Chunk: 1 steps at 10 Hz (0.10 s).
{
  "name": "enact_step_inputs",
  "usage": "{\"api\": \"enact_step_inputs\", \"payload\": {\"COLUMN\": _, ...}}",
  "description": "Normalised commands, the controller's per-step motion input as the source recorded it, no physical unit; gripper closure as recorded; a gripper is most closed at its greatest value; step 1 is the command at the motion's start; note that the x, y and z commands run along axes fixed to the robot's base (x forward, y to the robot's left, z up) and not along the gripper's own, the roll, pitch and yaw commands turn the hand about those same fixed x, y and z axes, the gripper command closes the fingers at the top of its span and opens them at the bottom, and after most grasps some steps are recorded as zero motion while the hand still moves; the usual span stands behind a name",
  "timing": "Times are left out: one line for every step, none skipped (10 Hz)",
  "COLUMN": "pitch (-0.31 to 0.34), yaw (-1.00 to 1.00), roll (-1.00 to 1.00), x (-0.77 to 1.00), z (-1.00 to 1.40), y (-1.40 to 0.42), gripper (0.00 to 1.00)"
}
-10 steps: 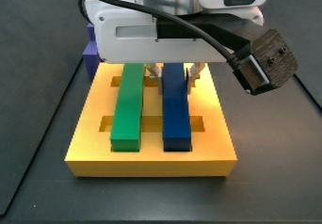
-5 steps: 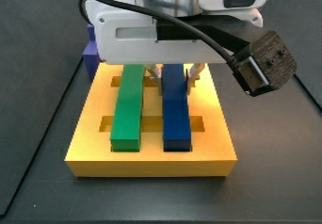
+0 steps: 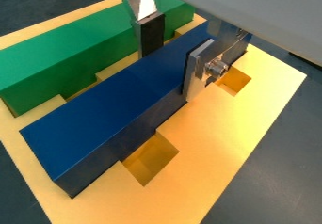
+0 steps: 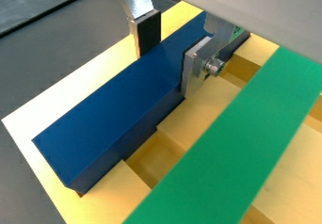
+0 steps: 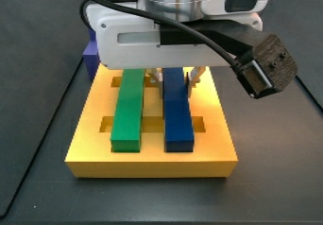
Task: Pick up the blue object. Move up. Move to above the board. Insert the blue object.
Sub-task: Insert the blue object.
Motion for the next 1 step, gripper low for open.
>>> {"api": "enact_step_inputs", "payload": {"pitch": 0.0, "yaw": 0.0, "roll": 0.0, "x": 0.0, "z": 0.0, "y": 0.0, "gripper": 1.0}}
